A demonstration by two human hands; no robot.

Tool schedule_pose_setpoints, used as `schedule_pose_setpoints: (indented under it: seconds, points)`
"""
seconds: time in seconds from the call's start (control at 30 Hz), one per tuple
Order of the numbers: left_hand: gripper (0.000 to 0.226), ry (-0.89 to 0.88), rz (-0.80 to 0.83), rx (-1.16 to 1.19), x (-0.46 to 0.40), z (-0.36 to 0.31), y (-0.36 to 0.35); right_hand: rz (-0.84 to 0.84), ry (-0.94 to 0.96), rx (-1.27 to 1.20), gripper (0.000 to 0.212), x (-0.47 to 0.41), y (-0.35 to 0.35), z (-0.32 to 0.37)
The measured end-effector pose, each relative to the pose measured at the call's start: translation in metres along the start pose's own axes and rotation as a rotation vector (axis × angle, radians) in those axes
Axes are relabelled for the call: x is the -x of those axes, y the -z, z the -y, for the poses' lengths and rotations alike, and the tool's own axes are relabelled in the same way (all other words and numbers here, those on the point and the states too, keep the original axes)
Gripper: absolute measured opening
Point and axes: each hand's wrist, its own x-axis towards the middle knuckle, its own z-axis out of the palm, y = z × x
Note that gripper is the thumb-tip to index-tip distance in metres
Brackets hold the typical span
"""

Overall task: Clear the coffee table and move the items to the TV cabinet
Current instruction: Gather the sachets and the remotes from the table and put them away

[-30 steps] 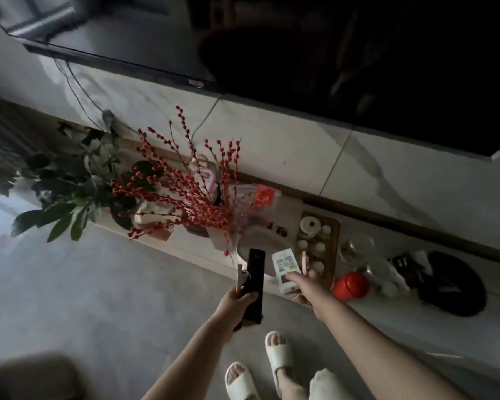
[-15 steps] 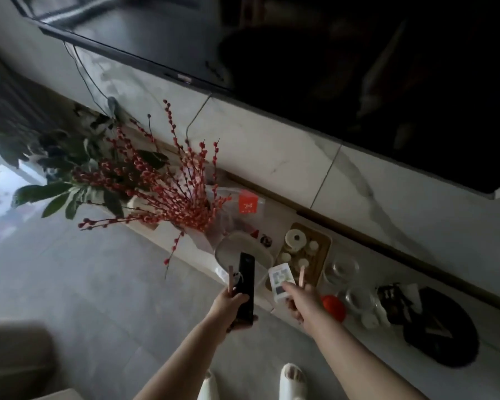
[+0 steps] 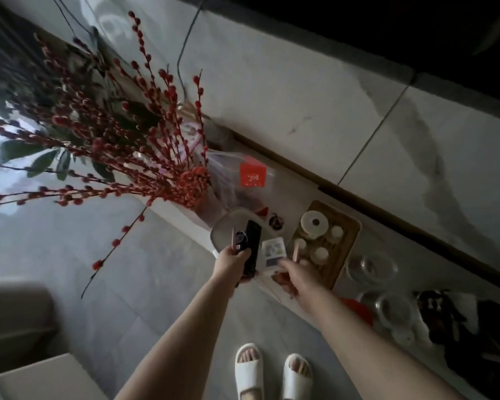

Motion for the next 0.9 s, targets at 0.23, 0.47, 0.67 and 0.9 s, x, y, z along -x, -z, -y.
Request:
schedule_pose_setpoints:
  seconds: [0.23,0.47,0.67,0.9]
  points:
    - [0.012,0.012,-0.073,0.010,-0.070,-0.001,0.000,0.025,-0.071,-0.062,0.005,-0.059,-0.019,-0.019]
    - [0.014,0.020,-0.043,-0.035,-0.104,-0.002,-0.001,0.012,-0.102,-0.084,0.015,-0.080,-0.030,-0.016]
    - [0.008,0.008,-0.024,0.001,-0.120,-0.004,0.000,0.036,-0.078,-0.203,0.008,-0.089,-0.035,-0.010]
    - [0.014,-0.021,0.002,-0.076,-0.113,0.000,0.001,-0.005,-0.047,-0.159,0.047,-0.096,-0.043,-0.013]
